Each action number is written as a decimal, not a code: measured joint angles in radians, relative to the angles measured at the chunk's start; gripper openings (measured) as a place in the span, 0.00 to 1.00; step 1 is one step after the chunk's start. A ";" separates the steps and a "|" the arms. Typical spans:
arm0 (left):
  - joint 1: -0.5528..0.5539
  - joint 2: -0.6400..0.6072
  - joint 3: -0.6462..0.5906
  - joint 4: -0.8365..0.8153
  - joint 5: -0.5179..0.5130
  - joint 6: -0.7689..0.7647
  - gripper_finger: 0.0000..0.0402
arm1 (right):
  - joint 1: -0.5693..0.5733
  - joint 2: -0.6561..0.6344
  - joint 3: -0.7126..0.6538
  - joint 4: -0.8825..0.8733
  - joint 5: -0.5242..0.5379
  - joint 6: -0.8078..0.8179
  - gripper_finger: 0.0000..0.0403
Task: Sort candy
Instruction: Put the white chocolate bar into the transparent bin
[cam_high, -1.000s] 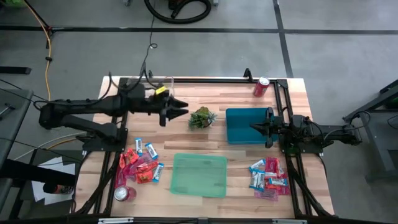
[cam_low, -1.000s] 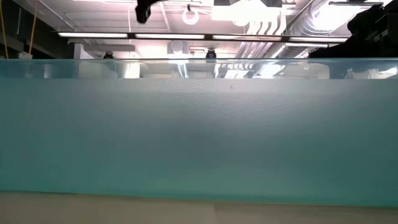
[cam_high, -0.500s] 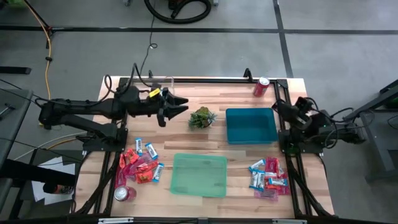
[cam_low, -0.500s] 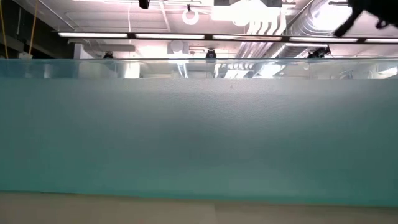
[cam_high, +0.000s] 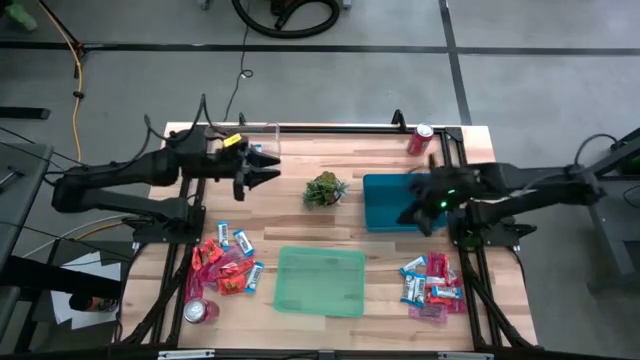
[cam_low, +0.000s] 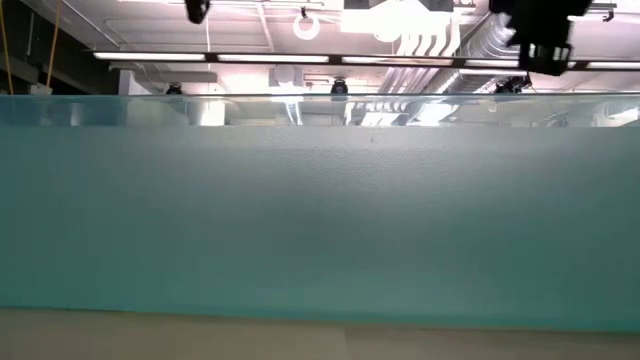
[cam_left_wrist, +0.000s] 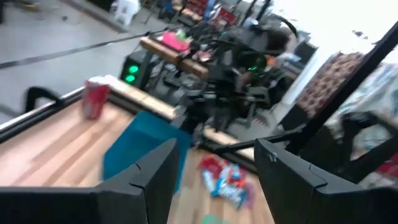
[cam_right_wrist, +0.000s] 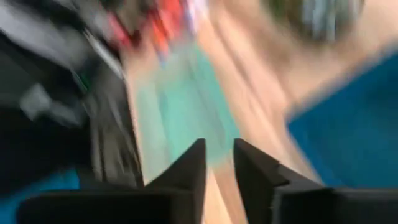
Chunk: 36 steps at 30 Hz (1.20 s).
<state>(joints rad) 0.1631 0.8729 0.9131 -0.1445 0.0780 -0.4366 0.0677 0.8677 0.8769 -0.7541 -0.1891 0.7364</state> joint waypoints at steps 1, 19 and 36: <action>0.005 -0.013 0.000 -0.021 -0.004 0.005 0.49 | 0.018 0.041 0.025 -0.062 -0.023 -0.001 0.28; 0.033 -0.053 0.000 -0.185 -0.142 0.067 0.49 | 0.422 0.492 -0.051 -0.172 0.062 -0.303 0.46; 0.033 -0.052 0.000 -0.187 -0.145 0.028 0.49 | 0.466 0.674 -0.156 -0.040 0.144 -0.313 0.42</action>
<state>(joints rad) 0.1959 0.8207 0.9131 -0.3319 -0.0666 -0.4088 0.5339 1.5419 0.7209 -0.7938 -0.0450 0.4232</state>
